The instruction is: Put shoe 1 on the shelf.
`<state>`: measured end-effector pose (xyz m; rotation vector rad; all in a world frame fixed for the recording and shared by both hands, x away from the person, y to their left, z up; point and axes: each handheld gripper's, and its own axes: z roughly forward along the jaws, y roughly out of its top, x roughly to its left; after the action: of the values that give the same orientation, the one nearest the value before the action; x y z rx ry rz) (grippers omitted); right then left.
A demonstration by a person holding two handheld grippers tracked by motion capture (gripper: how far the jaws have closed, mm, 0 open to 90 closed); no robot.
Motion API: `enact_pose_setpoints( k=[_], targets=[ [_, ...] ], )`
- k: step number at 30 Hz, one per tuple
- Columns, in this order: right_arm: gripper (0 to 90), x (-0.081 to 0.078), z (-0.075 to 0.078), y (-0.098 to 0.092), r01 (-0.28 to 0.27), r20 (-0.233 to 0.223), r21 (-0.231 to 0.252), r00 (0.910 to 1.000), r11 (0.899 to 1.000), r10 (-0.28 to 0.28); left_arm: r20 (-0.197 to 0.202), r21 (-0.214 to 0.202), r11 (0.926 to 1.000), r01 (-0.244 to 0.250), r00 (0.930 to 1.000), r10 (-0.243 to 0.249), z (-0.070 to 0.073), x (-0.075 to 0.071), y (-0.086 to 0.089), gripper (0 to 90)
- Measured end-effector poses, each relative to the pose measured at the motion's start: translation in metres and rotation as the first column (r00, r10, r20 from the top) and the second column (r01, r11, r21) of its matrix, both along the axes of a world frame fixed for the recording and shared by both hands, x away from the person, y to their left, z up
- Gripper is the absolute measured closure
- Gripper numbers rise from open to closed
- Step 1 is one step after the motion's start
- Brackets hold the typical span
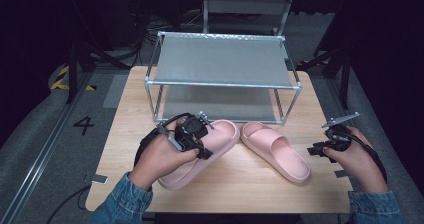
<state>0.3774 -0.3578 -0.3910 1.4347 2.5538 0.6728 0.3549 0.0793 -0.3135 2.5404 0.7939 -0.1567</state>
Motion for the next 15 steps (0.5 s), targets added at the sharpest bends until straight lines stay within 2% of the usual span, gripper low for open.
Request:
enact_pose_setpoints(
  k=[7,15],
  targets=[
    [63.8,-0.002,-0.001,-0.003,0.008,-0.001,-0.002,1.0000,1.000,-0.008,0.020,-0.013,0.9999,0.001,0.9998,0.000,0.017,0.006,0.001,82.4],
    [63.8,-0.006,-0.001,-0.007,0.017,-0.002,0.001,0.9998,1.000,-0.017,0.024,-0.017,0.9998,0.006,0.9997,-0.005,0.033,0.011,0.004,82.6]
  ],
)
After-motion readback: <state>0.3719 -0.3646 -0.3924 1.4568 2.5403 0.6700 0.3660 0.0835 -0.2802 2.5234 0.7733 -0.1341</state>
